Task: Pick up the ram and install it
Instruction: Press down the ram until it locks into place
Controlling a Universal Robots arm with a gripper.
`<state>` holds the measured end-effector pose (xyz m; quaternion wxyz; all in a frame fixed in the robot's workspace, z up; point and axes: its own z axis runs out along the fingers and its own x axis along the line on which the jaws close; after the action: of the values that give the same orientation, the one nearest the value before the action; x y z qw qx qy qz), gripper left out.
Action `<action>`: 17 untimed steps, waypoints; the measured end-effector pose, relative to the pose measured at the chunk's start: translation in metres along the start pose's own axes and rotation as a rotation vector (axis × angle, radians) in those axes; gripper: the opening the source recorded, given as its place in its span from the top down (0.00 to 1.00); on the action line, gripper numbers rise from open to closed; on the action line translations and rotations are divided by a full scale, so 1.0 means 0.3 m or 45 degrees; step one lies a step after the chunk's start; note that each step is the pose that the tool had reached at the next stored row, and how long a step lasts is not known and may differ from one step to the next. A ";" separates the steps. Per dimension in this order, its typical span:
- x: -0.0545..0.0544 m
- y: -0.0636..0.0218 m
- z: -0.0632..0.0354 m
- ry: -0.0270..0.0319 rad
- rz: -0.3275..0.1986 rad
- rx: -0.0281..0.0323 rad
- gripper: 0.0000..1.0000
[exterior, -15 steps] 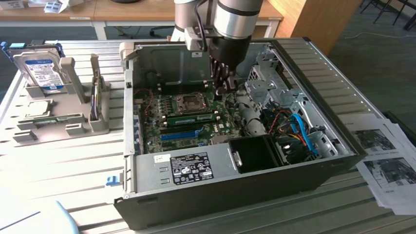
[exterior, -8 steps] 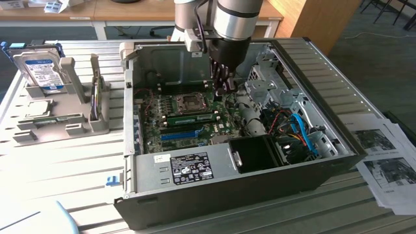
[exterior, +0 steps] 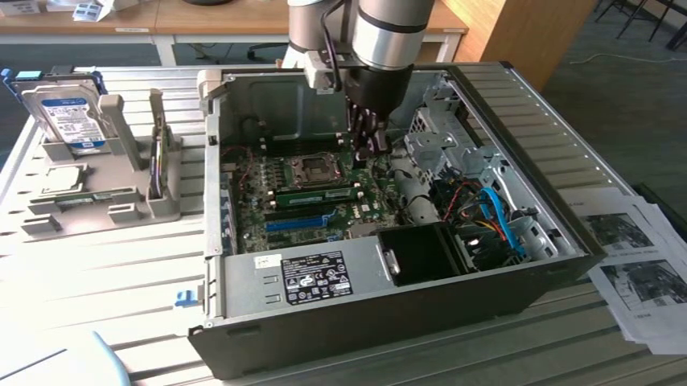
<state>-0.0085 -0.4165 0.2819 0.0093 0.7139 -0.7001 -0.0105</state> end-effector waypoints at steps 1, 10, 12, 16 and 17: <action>0.000 0.000 0.002 0.0001 0.000 0.0000 0.91; 0.000 -0.001 0.024 0.0000 0.000 0.0000 0.91; 0.000 -0.001 0.030 0.0001 0.000 0.0000 0.91; 0.000 -0.001 0.040 0.0001 0.000 0.0000 0.91; 0.000 -0.001 0.042 0.0001 0.000 0.0000 0.91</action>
<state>-0.0085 -0.4165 0.2691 0.0094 0.7139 -0.7001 -0.0104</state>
